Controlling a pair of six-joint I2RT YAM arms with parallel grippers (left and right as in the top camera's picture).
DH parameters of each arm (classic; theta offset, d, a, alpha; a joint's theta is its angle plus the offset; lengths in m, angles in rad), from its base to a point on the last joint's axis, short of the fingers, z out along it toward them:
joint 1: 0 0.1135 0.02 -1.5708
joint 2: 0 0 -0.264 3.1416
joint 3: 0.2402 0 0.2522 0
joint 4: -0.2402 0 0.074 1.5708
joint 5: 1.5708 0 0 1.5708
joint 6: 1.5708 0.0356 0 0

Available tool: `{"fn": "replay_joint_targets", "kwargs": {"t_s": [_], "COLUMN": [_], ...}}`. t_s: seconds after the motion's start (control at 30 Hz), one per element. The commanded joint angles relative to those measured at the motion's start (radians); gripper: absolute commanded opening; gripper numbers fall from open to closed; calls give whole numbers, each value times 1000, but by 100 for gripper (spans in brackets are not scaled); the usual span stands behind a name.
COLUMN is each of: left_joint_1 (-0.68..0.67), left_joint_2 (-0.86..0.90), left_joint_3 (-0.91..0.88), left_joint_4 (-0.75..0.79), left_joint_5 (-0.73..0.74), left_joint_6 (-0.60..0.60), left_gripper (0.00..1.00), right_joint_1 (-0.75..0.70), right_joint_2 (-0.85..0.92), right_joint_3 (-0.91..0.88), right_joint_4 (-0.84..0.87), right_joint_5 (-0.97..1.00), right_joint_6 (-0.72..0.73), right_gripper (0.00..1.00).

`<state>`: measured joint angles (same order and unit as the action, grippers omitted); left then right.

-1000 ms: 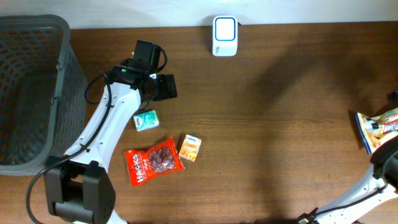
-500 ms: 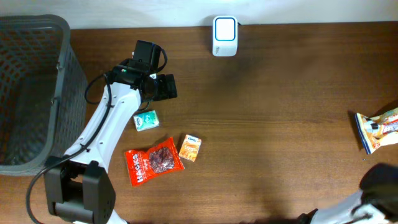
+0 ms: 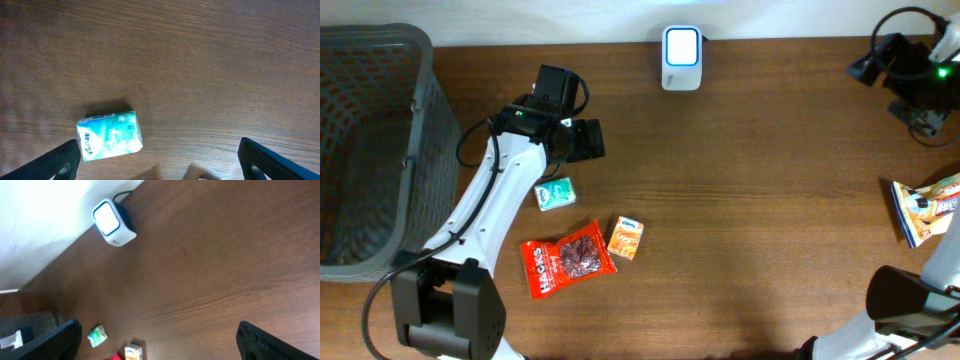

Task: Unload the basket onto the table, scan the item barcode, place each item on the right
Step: 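Raise the right gripper away to the upper right, then reach the left gripper down to the orange Kleenex tissue pack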

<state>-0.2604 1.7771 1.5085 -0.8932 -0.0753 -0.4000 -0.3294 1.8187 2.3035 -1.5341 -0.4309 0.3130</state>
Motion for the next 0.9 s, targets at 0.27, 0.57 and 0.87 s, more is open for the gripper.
{"fn": "replay_joint_targets", "kwargs": {"t_s": [0.27, 0.57, 0.87], "left_joint_1": [0, -55, -145], "left_joint_2": [-7, -100, -103], "left_joint_3": [-5, -5, -138], "left_joint_4": [15, -180, -181], "left_joint_5": [157, 341, 330], "left_joint_6": [11, 234, 237], "left_gripper": [99, 99, 95], "right_joint_1": [22, 22, 22], "right_joint_2": [2, 2, 2], "right_joint_3": [-3, -3, -3], "right_joint_4": [1, 1, 1], "right_joint_5": [24, 24, 24], "right_joint_6": [-9, -9, -9], "right_gripper": [99, 99, 98]}}
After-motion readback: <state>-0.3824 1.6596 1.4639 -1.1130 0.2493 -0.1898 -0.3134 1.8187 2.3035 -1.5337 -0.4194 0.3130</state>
